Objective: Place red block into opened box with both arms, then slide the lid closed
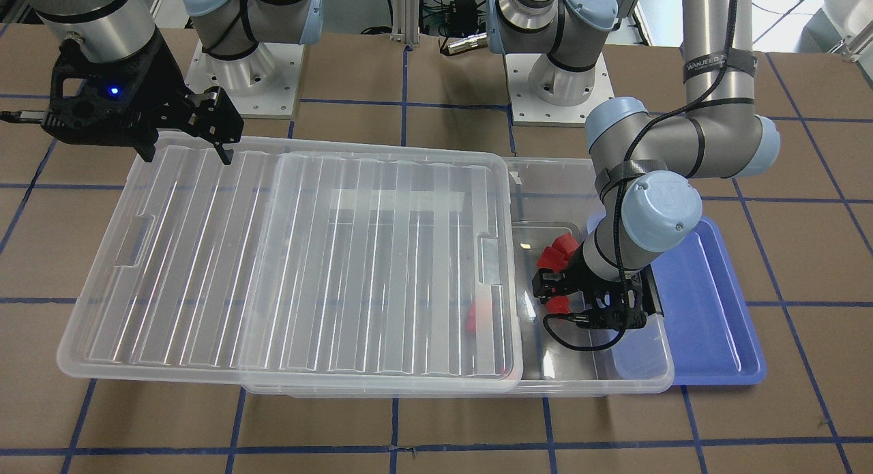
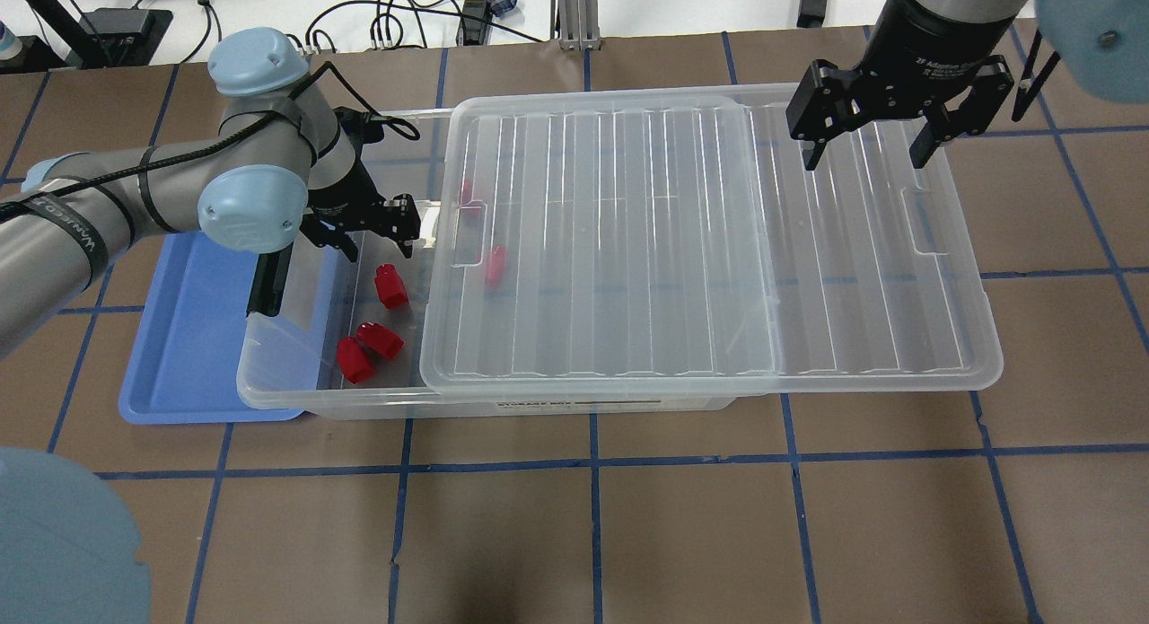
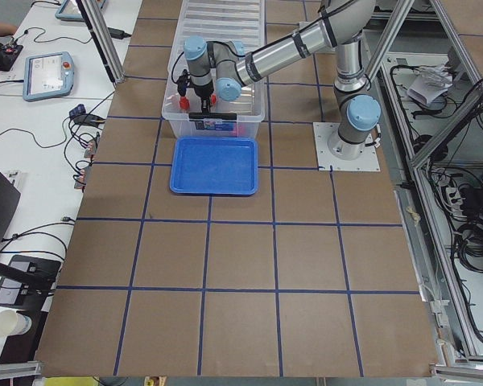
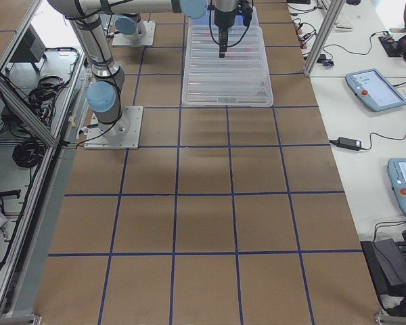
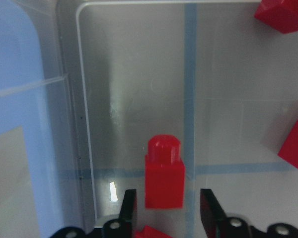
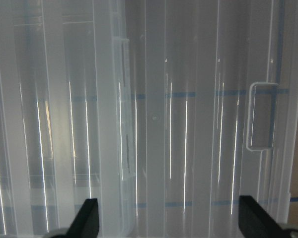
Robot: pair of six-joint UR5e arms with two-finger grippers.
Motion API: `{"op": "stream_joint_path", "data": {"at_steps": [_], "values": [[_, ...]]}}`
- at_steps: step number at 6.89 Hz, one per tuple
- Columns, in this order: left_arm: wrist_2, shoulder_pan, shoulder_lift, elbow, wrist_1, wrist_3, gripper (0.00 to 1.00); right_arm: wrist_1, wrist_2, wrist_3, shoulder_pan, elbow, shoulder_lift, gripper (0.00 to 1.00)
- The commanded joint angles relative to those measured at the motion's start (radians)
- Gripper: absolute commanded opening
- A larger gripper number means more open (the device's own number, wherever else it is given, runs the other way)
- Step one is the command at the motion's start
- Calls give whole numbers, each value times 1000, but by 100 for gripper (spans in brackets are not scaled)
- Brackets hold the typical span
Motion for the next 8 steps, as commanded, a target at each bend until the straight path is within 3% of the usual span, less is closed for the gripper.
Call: {"op": "stream_joint_path", "data": {"at_steps": [1,3,5,6,7,8], "values": [[4,-18,30,87,-102,-15,100,-4,4,-4,-35,-11,8,100],[7,-43,71,173,-254,-64,100,5,5,-117,-180,-14,5,100],[10,-41,116,283,-438,-55,100,-4,-10,-479,-358,12,11,100],[28,-43,143,331,-507,-53,100,-4,-34,-556,-448,38,17,100],[50,-43,184,365,-552,-45,100,-30,-32,-641,-525,83,31,100],[48,-43,245,356,-564,-20,100,-130,-23,-739,-561,127,35,100]]}}
